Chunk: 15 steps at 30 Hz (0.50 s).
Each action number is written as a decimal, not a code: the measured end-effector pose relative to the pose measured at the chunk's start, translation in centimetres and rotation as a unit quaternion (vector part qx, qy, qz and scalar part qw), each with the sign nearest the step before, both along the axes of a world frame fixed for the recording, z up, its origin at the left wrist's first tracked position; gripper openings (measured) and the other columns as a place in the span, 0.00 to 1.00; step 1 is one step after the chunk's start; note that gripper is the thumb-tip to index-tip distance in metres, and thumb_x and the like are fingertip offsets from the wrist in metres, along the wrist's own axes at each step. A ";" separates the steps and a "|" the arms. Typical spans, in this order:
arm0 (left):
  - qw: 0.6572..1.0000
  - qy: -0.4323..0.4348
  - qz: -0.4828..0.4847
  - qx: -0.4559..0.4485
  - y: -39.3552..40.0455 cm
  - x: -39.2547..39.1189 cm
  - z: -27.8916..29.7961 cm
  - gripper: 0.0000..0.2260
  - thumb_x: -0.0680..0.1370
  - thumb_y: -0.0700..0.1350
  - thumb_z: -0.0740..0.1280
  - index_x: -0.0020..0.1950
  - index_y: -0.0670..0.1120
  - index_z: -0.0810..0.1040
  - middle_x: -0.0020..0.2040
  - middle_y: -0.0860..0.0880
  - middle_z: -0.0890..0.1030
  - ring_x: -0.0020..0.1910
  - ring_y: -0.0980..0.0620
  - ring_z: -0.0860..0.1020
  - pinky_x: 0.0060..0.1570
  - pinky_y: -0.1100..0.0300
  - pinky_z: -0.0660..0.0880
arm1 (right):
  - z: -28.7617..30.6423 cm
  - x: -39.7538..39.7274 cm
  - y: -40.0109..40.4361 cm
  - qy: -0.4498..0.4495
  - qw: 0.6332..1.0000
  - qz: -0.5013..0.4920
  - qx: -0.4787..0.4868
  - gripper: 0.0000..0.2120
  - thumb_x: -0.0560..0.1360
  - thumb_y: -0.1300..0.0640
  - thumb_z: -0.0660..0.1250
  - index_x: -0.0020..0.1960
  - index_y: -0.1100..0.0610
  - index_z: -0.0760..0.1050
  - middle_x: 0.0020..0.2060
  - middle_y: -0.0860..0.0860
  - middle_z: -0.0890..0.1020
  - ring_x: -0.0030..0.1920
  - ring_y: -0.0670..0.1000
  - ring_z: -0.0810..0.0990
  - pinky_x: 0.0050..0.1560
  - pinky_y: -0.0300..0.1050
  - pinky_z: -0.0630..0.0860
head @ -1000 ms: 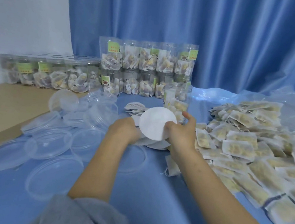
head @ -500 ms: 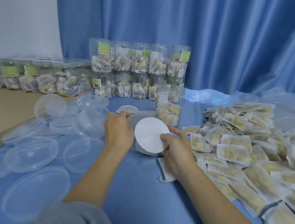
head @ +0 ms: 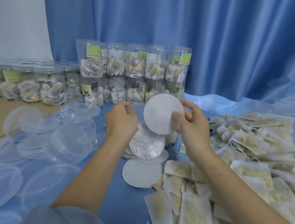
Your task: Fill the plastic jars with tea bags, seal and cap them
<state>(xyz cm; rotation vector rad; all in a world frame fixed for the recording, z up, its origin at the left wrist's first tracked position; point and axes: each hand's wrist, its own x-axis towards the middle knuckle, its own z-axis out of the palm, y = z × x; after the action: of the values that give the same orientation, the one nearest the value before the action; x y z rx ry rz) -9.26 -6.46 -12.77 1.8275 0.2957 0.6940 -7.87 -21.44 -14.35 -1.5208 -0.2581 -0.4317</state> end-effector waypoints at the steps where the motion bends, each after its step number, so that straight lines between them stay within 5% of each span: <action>1: 1.000 -0.008 -0.011 -0.027 -0.1 0.3 0.4 0.06 0.81 0.42 0.57 0.51 0.48 0.73 0.49 0.46 0.79 0.38 0.43 0.82 0.42 0.48 0.81 | 0.6 0.4 0.0 -0.046 0.999 -0.016 -0.015 0.14 0.74 0.60 0.65 0.49 0.40 0.74 0.48 0.46 0.83 0.49 0.45 0.80 0.47 0.41 0.77; 6: 0.989 -0.034 -0.041 -0.141 -0.5 1.6 2.4 0.06 0.79 0.41 0.61 0.44 0.50 0.74 0.43 0.48 0.81 0.29 0.48 0.82 0.35 0.51 0.81 | 2.1 1.5 0.4 -0.247 0.949 -0.021 -0.194 0.12 0.73 0.65 0.67 0.49 0.49 0.81 0.42 0.33 0.80 0.46 0.30 0.76 0.50 0.24 0.68; 11: 0.989 -0.065 -0.015 -0.132 -0.5 2.3 3.1 0.06 0.75 0.45 0.64 0.40 0.54 0.76 0.43 0.53 0.79 0.43 0.51 0.79 0.50 0.44 0.78 | 2.2 2.0 0.7 -0.277 0.891 0.029 -0.357 0.12 0.73 0.65 0.67 0.52 0.53 0.82 0.48 0.43 0.84 0.51 0.42 0.81 0.56 0.38 0.74; 15: 0.981 -0.072 -0.042 -0.177 0.4 2.3 2.6 0.05 0.75 0.43 0.66 0.42 0.51 0.78 0.45 0.57 0.79 0.46 0.51 0.79 0.50 0.44 0.79 | 2.1 1.9 1.0 -0.281 0.892 0.034 -0.351 0.11 0.75 0.62 0.67 0.54 0.51 0.82 0.49 0.43 0.84 0.52 0.40 0.79 0.56 0.33 0.72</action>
<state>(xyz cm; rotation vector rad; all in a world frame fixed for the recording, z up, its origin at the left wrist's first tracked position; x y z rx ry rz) -6.96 -6.04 -10.22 1.4360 0.2285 0.6657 -6.00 -20.45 -12.22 -2.0519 -1.0079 -0.7751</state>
